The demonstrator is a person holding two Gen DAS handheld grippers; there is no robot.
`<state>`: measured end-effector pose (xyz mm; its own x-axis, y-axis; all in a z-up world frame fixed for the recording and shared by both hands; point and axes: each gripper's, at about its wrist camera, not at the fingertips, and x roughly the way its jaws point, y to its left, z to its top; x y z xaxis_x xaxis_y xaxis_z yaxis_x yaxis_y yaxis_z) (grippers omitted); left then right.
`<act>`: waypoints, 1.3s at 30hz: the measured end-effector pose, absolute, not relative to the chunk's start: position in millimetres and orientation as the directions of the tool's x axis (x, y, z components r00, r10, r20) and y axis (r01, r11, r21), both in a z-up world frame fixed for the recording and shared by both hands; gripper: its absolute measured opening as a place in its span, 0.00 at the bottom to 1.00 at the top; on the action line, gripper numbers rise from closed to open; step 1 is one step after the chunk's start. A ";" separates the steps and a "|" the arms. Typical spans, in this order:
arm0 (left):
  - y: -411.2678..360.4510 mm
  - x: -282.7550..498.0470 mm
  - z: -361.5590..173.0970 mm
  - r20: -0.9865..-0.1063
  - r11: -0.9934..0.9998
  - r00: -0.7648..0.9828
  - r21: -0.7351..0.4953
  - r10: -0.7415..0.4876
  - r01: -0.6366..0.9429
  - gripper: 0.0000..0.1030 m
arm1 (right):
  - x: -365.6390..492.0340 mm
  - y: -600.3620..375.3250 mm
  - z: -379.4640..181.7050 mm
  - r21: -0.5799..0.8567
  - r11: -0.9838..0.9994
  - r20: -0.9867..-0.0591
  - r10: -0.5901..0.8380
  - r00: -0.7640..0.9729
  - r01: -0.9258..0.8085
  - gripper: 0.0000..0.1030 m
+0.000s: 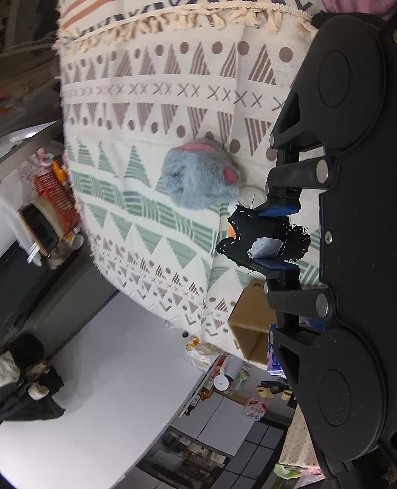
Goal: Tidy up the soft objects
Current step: 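Carry the snack box and heart pouch over the cardboard box with both tools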
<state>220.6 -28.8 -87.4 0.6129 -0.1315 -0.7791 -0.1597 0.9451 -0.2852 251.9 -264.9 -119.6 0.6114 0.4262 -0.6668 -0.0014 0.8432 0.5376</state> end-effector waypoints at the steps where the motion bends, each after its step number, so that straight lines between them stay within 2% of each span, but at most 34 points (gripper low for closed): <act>1: -25.7 218.4 -85.4 -0.776 0.944 0.617 -0.287 -0.130 -0.163 0.19 | 250.7 -264.6 -117.2 0.538 0.843 -0.665 0.423 0.616 0.002 0.27; 24: 53.3 182.4 -56.6 -0.704 0.902 0.697 -0.378 -0.134 -0.209 0.19 | 208.0 -215.6 -65.8 0.469 0.881 -0.623 0.377 0.685 -0.057 0.27; 39: 102.8 187.5 -79.2 -0.692 0.868 0.709 -0.428 -0.135 -0.252 0.20 | 207.9 -173.8 -62.1 0.414 0.907 -0.632 0.348 0.692 -0.077 0.27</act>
<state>187.5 102.8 -79.2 0.7095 -0.1350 -0.6917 -0.2524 0.8677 -0.4282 207.9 -173.8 -62.1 0.6923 0.3475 -0.6324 -0.0771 0.9070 0.4140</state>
